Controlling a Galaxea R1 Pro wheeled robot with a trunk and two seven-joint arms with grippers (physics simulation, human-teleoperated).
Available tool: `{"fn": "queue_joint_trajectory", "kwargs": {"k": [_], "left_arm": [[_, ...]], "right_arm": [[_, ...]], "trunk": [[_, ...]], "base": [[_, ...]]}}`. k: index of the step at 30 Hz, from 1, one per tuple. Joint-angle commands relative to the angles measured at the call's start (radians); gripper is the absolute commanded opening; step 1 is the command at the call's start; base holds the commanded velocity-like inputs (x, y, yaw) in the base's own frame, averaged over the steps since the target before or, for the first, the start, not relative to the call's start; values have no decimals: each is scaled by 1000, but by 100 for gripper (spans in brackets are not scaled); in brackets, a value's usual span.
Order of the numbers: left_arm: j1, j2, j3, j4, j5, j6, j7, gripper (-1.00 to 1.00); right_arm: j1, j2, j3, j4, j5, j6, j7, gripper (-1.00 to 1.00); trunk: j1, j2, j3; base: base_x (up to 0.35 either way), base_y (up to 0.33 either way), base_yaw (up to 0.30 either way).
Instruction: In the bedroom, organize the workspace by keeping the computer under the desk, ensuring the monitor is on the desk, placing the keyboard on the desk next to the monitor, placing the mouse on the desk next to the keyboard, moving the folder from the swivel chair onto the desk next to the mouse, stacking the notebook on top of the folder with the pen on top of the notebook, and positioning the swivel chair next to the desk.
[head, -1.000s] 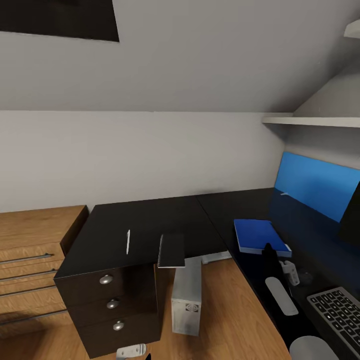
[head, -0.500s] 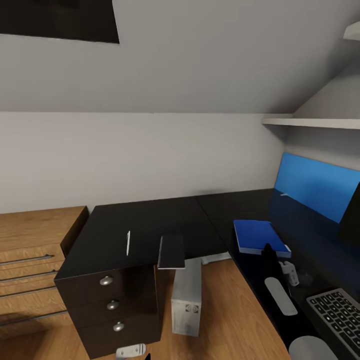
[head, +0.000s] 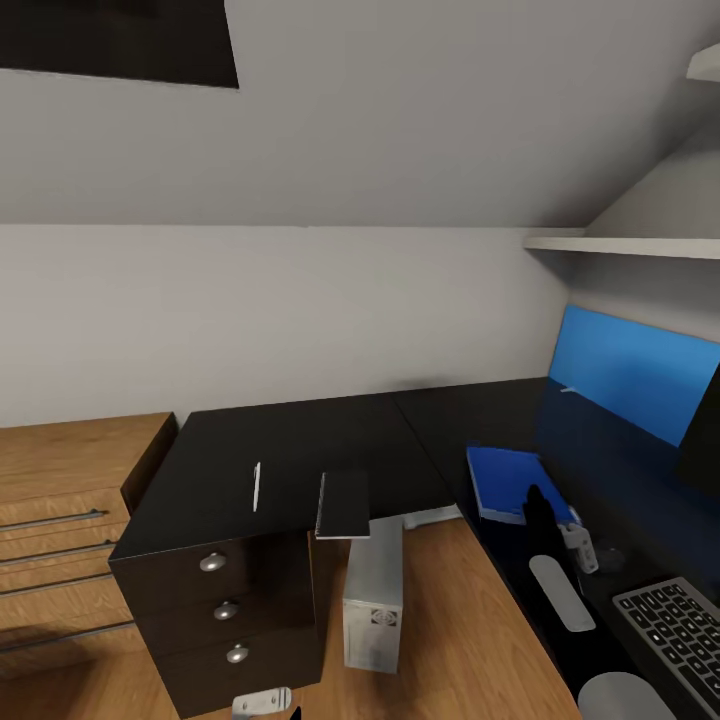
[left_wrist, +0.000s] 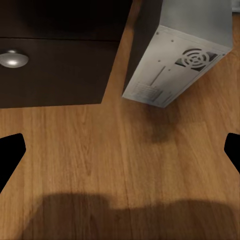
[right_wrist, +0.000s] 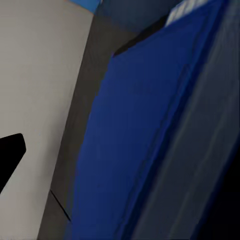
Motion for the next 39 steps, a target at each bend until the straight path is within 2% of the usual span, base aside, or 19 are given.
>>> {"fn": "queue_joint_trajectory", "kwargs": {"k": [1, 11, 19, 29, 34, 39], "left_arm": [[-2, 1, -6, -1, 10, -10, 5, 100], [-2, 0, -6, 24, 10, -11, 5, 100], [-2, 0, -6, 28, 10, -10, 4, 100], [-2, -1, -6, 30, 11, -9, 4, 100], [-2, -2, -6, 47, 11, -10, 3, 100], [-2, -3, -6, 55, 12, -9, 5, 100]], "right_arm": [[0, -1, 2, -1, -7, -4, -2, 100], [0, -1, 4, -1, -3, -4, 1, 100], [0, -1, 5, -1, -2, -4, 2, 100], [0, 0, 6, -4, -1, -6, 4, 100], [0, 1, 7, -6, 1, -7, 5, 100], [1, 3, 33, -12, 3, -11, 6, 100]], "trunk": [[0, -1, -1], [0, -1, -1], [0, -1, -1], [0, -1, -1], [-19, 34, 15], [-38, 69, 30]], "base": [[0, 0, 0], [-9, 0, 0], [-221, 0, 0], [-30, 0, 0], [-1, 0, 0], [0, 0, 0]]}}
